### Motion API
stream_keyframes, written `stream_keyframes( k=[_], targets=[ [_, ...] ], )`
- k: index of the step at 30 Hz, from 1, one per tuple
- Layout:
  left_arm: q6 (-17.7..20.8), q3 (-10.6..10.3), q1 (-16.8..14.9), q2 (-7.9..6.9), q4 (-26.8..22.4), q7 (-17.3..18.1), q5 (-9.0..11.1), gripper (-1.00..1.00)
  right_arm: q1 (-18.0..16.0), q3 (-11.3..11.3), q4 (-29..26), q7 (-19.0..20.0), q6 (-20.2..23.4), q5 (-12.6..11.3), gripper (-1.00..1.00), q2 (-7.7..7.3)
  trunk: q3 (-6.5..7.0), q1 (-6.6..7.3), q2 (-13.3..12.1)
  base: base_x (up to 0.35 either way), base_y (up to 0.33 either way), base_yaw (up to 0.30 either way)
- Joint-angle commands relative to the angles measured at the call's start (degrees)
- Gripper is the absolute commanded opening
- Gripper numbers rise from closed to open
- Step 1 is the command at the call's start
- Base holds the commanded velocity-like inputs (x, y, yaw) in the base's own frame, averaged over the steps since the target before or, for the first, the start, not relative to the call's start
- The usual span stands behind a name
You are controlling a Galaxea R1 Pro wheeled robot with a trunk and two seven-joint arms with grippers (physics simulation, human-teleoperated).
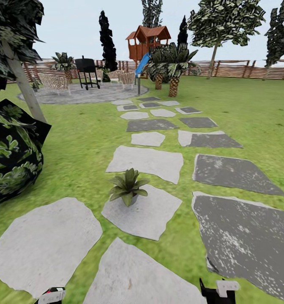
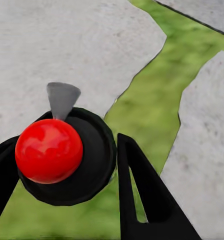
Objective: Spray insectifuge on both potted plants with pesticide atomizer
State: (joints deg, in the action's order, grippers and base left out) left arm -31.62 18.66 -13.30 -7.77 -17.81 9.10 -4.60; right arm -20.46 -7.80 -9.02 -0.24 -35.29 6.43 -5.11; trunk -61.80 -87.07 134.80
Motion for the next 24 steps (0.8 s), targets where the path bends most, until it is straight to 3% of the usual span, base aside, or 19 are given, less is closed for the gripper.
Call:
stream_keyframes(
  k=[1, 10, 24],
  targets=[
    [-0.19, 0.50, -0.06, 0.03, 0.06, 0.30, -0.44, -1.00, -0.02, -0.46, 0.03, -0.02, -0.18, 0.61, 1.00, 0.01, -0.09, 0.01, 0.02, 0.000, 0.000, 0.241],
    [-0.19, 0.48, -0.06, 0.09, 0.06, 0.30, -0.50, -1.00, -0.02, -0.54, 0.05, -0.02, -0.19, 0.61, 1.00, 0.00, -0.50, 0.01, 0.02, 0.000, 0.000, 0.186],
    [-0.17, 0.07, -0.06, -0.01, 0.06, 1.10, -0.81, -1.00, -0.02, -0.14, 0.32, 0.50, -0.13, 0.85, 1.00, -0.08, -0.53, 0.01, 0.02, 0.000, 0.000, 0.007]
  ],
)
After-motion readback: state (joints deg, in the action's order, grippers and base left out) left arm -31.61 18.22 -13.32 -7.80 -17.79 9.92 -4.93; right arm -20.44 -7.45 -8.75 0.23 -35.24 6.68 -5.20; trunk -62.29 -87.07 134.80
